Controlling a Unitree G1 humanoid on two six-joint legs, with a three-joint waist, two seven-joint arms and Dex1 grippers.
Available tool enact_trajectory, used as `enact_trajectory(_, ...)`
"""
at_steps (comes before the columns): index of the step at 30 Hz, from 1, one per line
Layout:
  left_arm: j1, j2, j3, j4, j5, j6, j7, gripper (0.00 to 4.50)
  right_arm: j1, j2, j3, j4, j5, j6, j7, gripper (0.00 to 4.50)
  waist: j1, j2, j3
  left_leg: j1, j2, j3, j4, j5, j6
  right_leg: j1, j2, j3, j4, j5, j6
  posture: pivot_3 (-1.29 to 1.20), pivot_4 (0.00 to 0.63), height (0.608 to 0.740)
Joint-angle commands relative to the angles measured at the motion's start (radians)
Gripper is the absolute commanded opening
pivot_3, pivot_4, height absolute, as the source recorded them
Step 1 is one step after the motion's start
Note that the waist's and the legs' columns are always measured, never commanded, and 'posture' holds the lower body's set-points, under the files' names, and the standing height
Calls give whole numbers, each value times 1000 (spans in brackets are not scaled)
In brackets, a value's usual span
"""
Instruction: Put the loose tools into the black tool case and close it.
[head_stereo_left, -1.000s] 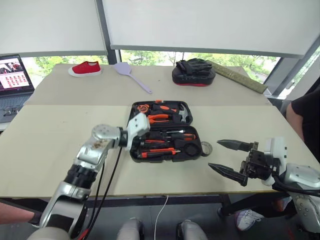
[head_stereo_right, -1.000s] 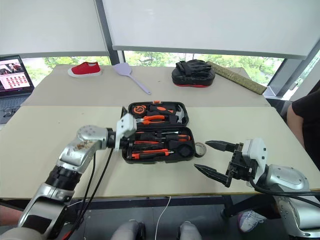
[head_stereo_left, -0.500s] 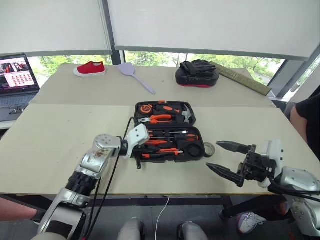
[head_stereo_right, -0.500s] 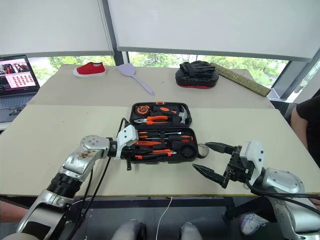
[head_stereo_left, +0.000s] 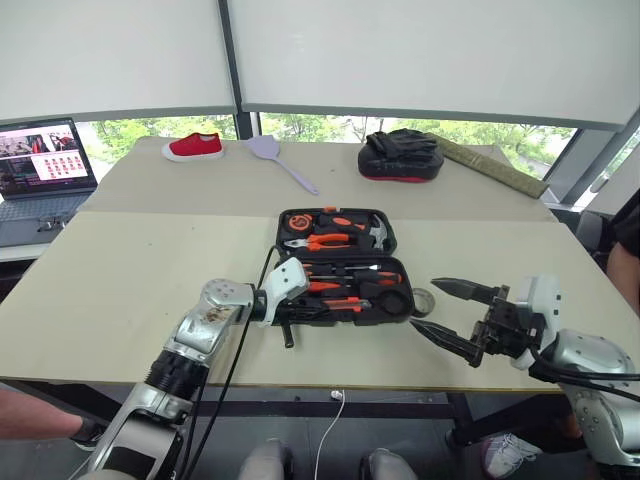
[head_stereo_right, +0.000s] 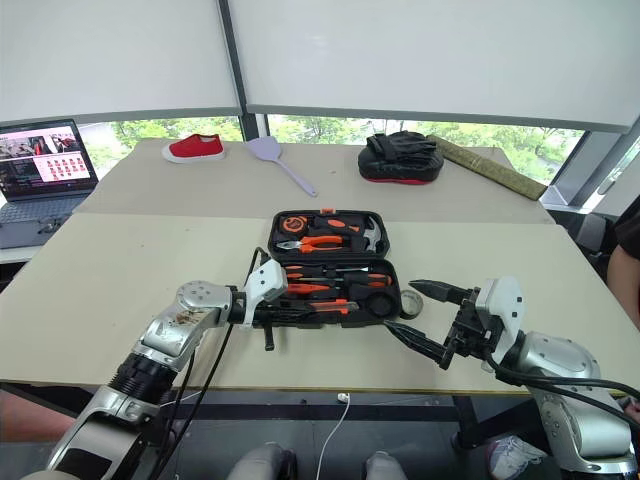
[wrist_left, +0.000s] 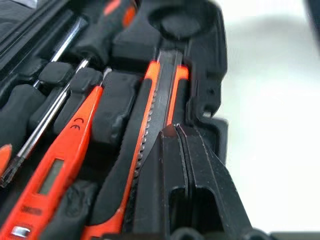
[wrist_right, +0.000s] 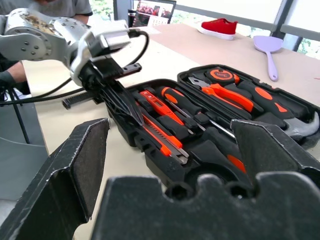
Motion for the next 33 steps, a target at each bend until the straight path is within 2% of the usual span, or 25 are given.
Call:
enact_trajectory(1, 4, 22, 158, -31, -159, -110, -104, 1514, 50, -44, -95, 75, -69, -86, 19, 4500, -2, -1, 1, -2, -1, 0, 0, 2, 3, -2, 1, 0, 0, 0, 0, 0, 150, 740)
enact_trajectory(4, 51, 73, 256, -64, -270, -159, -227, 2684, 120, -71, -135, 189, -141, -178, 50, 4500, -3, -1, 1, -3, -1, 0, -1, 1, 4, -2, 2, 0, 0, 5, 0, 0, 150, 740)
enact_trajectory(6, 101, 132, 275, -69, -273, -185, -291, 3272, 148, -80, -150, 254, -176, -224, 56, 4500, -7, -1, 0, -3, -1, 0, -2, 1, 4, -2, 2, 0, -1, 4, 0, 0, 150, 740)
enact_trajectory(9, 169, 197, 310, -51, -281, -218, -341, 4431, 158, -89, -157, 321, -206, -267, 58, 4500, -18, -1, 1, -2, -1, 1, -4, 1, 4, -2, 2, 0, -1, 2, 1, 0, 150, 740)
enact_trajectory(13, 204, 219, 374, -7, -306, -264, -350, 4474, 130, -112, -134, 360, -232, -290, 75, 4500, -27, -1, 1, -2, 1, 0, -3, 1, 3, -2, 2, 0, -1, -3, -2, 0, 150, 740)
enact_trajectory(15, 211, 217, 387, -7, -309, -276, -343, 4474, 86, -141, -93, 328, -233, -241, 88, 4500, -27, -1, 1, -1, 1, 0, -3, 1, 3, -2, 1, -1, -1, -2, -2, 0, 150, 740)
enact_trajectory(18, 213, 184, 378, -50, -311, -277, -312, 4474, -90, -221, 48, 238, -228, -30, 117, 4500, -36, 0, 1, 0, 1, 0, -3, -2, -3, -2, 0, 0, 0, -1, -2, 0, 150, 740)
enact_trajectory(21, 209, 159, 355, -66, -302, -280, -292, 4474, -240, -260, 181, 244, -294, 42, 145, 4500, -39, 0, 1, 1, 1, 0, -3, -1, -1, -2, 0, 0, 0, 0, -2, 0, 150, 740)
enact_trajectory(22, 209, 152, 347, -70, -299, -282, -289, 4474, -291, -260, 225, 258, -319, 63, 150, 4500, -37, 0, 1, 1, 1, 0, -3, 1, 3, -2, 1, -1, 0, 0, -2, 0, 150, 740)
enact_trajectory(27, 216, 139, 316, -90, -295, -284, -277, 4474, -467, -237, 405, 326, -407, 114, 212, 4500, -25, -2, 2, -4, 0, 1, -5, 0, 3, -5, 2, -1, 0, 0, -7, 0, 150, 740)
enact_trajectory(28, 216, 138, 312, -92, -294, -286, -277, 4474, -492, -228, 427, 343, -423, 110, 216, 4500, -25, -2, 2, -5, 0, 1, -5, 0, 3, -5, 2, -1, -1, 2, -3, 0, 150, 740)
enact_trajectory(33, 218, 134, 300, -98, -294, -299, -271, 4474, -600, -179, 519, 398, -483, 103, 247, 4500, -29, -2, 3, -6, -1, 1, -4, 0, 4, -6, 2, -1, -1, 3, -2, 0, 150, 740)
